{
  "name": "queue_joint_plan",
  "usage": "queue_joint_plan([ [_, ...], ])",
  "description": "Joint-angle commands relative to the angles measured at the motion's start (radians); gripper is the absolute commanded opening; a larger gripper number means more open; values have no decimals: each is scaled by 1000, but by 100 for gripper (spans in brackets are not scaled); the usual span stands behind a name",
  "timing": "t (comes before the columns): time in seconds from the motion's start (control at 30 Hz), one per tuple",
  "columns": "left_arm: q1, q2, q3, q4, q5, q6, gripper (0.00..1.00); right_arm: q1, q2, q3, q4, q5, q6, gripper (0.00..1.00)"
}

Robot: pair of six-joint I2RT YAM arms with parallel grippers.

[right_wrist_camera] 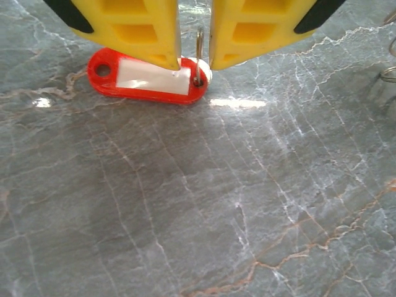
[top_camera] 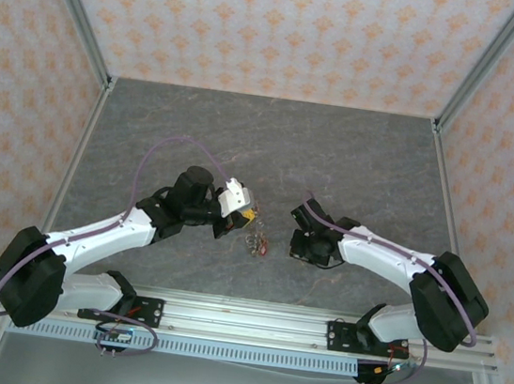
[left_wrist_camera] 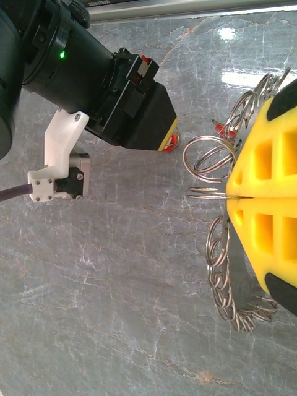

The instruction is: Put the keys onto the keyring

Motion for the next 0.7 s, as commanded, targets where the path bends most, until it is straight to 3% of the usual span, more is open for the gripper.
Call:
queue_joint_plan([
  [0.0, -6, -26, 13, 12, 4, 1, 0, 6, -13, 19, -46, 38, 4, 20],
  [0.67, -6, -22, 18, 13, 6, 0, 0, 8, 3, 3, -6, -6, 22, 16],
])
